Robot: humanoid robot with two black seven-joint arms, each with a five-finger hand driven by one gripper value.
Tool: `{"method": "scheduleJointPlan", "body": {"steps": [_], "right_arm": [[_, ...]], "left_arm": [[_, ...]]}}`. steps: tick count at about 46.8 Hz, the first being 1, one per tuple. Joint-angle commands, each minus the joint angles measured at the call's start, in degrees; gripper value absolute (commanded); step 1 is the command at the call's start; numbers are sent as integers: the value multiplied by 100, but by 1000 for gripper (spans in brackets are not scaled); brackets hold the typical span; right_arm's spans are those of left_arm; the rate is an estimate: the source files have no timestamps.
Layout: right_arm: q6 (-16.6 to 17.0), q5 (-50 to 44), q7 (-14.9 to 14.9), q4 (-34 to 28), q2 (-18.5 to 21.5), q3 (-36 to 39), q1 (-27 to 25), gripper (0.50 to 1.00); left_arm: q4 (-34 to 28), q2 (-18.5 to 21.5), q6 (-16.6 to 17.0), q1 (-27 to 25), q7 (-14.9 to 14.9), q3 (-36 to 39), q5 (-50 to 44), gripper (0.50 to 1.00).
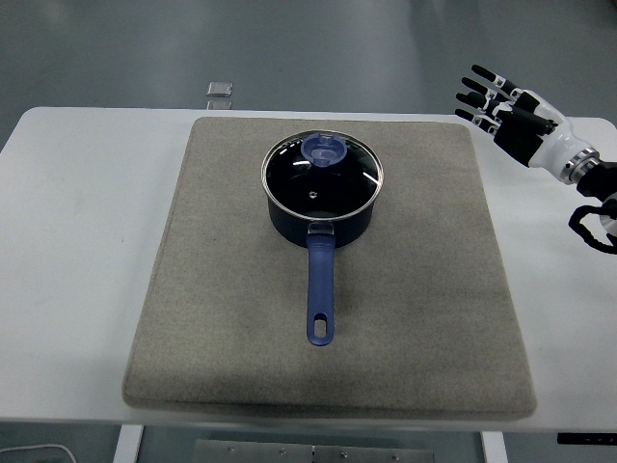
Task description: Lift the pot lid and place it to the right of the pot.
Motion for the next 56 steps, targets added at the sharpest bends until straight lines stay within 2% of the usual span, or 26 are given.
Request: {"method": "scheduleJointPlan", "body": {"steps": [1,31,56], "right_arm": [[0,0,0,0,0,0,-5,921],[44,-35,17,0,-18,-44,21,924],[79,-387,43,35,-62,-79,250,921]], "left_arm": [[0,0,9,0,0,0,0,1000],[26,0,9,0,0,-9,0,1000],[26,0,9,0,0,0,0,1000]]}}
